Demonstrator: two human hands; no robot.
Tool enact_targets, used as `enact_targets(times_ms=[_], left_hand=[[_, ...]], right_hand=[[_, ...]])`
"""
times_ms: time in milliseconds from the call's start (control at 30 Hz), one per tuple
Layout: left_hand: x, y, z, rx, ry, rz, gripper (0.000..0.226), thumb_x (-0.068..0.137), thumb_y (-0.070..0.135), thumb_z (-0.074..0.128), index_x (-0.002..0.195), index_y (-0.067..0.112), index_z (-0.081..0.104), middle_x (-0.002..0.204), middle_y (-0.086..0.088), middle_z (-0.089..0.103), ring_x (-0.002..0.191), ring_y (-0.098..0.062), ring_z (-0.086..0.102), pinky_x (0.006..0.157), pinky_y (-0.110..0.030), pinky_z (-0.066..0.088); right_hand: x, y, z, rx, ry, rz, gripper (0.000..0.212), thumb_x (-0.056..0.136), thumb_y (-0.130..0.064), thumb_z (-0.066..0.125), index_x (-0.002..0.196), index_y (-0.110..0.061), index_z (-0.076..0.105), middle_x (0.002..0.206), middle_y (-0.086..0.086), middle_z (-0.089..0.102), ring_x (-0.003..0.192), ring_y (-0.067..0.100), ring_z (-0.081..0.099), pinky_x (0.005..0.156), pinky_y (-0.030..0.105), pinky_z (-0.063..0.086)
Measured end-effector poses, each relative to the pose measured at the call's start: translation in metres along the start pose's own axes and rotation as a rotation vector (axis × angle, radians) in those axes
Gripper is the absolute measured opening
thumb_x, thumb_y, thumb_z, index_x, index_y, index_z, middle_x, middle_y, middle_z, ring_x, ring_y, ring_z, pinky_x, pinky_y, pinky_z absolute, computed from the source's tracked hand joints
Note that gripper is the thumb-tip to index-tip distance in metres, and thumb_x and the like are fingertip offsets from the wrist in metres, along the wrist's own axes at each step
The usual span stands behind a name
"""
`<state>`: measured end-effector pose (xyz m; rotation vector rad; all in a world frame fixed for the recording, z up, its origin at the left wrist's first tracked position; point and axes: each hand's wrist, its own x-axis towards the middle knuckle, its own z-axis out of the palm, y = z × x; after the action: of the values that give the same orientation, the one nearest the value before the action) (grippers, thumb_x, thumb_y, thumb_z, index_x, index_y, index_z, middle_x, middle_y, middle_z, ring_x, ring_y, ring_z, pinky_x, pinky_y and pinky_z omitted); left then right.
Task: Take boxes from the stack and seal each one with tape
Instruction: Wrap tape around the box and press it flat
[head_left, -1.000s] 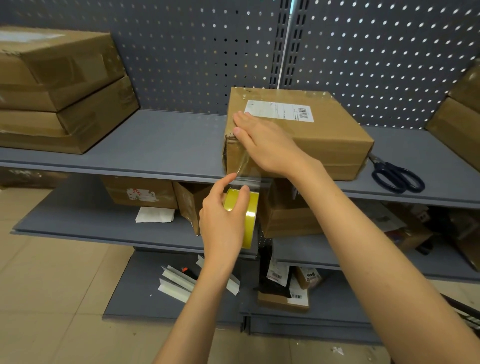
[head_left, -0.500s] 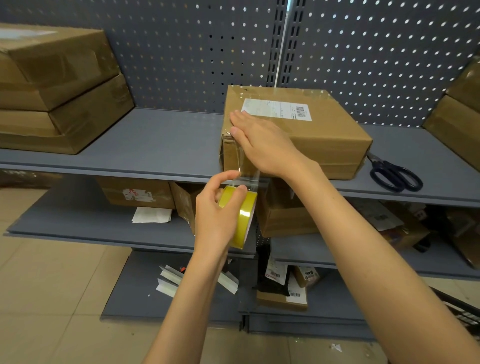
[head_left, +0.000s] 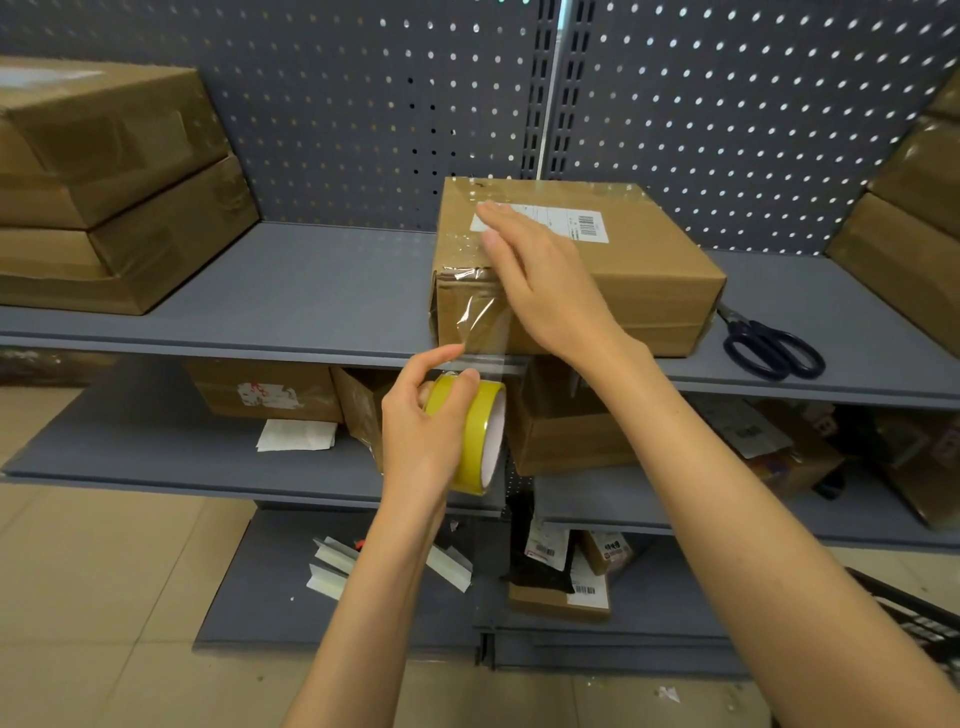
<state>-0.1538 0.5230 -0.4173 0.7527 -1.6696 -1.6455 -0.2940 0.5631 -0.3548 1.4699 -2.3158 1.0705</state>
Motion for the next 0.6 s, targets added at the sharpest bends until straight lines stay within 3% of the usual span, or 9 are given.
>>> enact_targets(times_ms=[67,167,333,467,600], left_hand=[[0.001,0.0,0.0,0.001,0.005,-0.001,0.025,0.091,0.018,0.062,0.116,0.024,0.062,0.095,0.011,0.057,0.071,0.013,0.056,0.057,-0.002,0.043],[0.001,-0.001,0.0,0.006,0.017,-0.018,0.027,0.092,0.021,0.061,0.119,0.025,0.061,0.097,0.014,0.056,0.079,0.003,0.056,0.058,-0.005,0.044],[-0.001,-0.004,0.004,-0.008,0.035,-0.028,0.028,0.092,0.022,0.061,0.12,0.026,0.06,0.099,0.016,0.054,0.087,-0.001,0.054,0.068,-0.017,0.042],[-0.002,-0.006,0.01,0.003,0.039,-0.019,0.029,0.092,0.023,0.061,0.121,0.027,0.057,0.099,0.018,0.052,0.087,0.001,0.052,0.068,-0.017,0.041],[0.002,-0.01,0.011,0.021,0.046,-0.012,0.028,0.092,0.024,0.061,0.12,0.027,0.059,0.113,0.006,0.055,0.094,-0.004,0.053,0.073,-0.021,0.043]], right_hand=[[-0.007,0.009,-0.011,-0.052,0.123,-0.006,0.036,0.102,-0.023,0.038,0.131,-0.009,0.055,0.133,0.005,0.057,0.126,0.018,0.049,0.101,0.022,0.03],[-0.018,0.029,-0.034,-0.102,0.282,0.078,0.031,0.101,-0.023,0.041,0.121,-0.011,0.061,0.118,0.001,0.063,0.111,0.014,0.054,0.092,0.023,0.037],[-0.046,0.07,-0.067,-0.193,0.525,0.328,0.027,0.1,-0.02,0.041,0.113,-0.011,0.061,0.109,0.003,0.06,0.103,0.016,0.053,0.079,0.015,0.028],[-0.067,0.093,-0.079,-0.253,0.543,0.502,0.026,0.099,-0.021,0.043,0.112,-0.009,0.062,0.113,0.011,0.059,0.106,0.024,0.053,0.078,0.019,0.029],[-0.081,0.105,-0.086,-0.288,0.569,0.613,0.028,0.1,-0.025,0.045,0.112,-0.007,0.063,0.115,0.013,0.059,0.107,0.026,0.053,0.079,0.023,0.031]])
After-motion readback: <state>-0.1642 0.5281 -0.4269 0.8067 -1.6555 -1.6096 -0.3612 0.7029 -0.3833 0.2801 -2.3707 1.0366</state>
